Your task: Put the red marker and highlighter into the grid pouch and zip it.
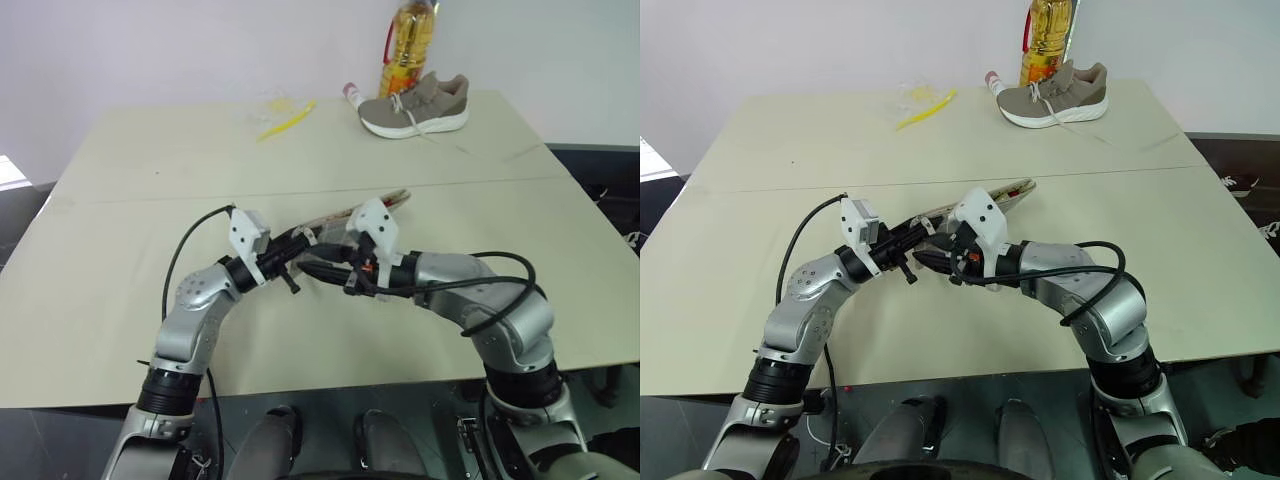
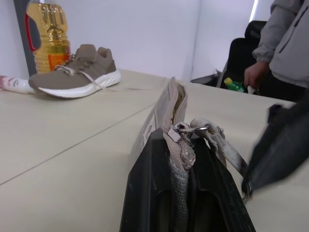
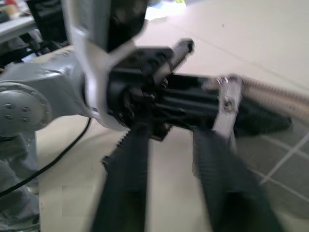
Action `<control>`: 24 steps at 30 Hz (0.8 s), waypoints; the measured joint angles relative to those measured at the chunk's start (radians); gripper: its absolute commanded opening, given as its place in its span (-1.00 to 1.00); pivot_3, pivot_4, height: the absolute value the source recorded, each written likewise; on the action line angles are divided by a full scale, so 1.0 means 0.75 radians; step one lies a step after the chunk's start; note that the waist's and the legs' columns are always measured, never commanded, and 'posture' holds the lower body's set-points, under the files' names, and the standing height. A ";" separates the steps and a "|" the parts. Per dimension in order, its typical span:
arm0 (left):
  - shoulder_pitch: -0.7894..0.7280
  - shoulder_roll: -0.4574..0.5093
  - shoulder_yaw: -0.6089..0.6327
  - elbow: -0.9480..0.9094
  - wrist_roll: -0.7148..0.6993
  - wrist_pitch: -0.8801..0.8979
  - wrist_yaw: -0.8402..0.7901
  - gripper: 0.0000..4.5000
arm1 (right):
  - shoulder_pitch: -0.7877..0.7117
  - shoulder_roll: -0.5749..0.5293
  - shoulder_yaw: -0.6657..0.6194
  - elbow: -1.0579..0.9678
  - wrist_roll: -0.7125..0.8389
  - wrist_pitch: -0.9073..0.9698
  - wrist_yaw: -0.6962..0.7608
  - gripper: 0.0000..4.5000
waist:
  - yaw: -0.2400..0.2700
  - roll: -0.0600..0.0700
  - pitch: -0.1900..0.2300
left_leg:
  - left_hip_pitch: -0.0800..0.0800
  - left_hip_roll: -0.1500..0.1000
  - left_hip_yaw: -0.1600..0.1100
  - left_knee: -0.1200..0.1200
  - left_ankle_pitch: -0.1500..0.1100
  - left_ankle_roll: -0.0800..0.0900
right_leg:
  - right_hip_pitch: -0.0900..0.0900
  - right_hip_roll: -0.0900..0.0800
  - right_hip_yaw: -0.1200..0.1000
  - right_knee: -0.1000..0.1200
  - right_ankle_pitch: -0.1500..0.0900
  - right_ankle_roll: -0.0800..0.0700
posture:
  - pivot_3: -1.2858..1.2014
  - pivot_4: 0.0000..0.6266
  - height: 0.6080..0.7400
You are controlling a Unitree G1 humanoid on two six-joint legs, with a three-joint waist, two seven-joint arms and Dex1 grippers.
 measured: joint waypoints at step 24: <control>-0.006 -0.001 0.004 0.028 0.004 -0.015 0.012 -1.00 | -0.018 -0.073 0.015 0.033 -0.012 -0.084 -0.076 0.19 | -0.002 0.000 0.000 | 0.000 0.001 0.000 0.000 0.000 0.000 | 0.000 0.001 0.000 0.000 0.000 0.000 | 0.03 -0.52 1.00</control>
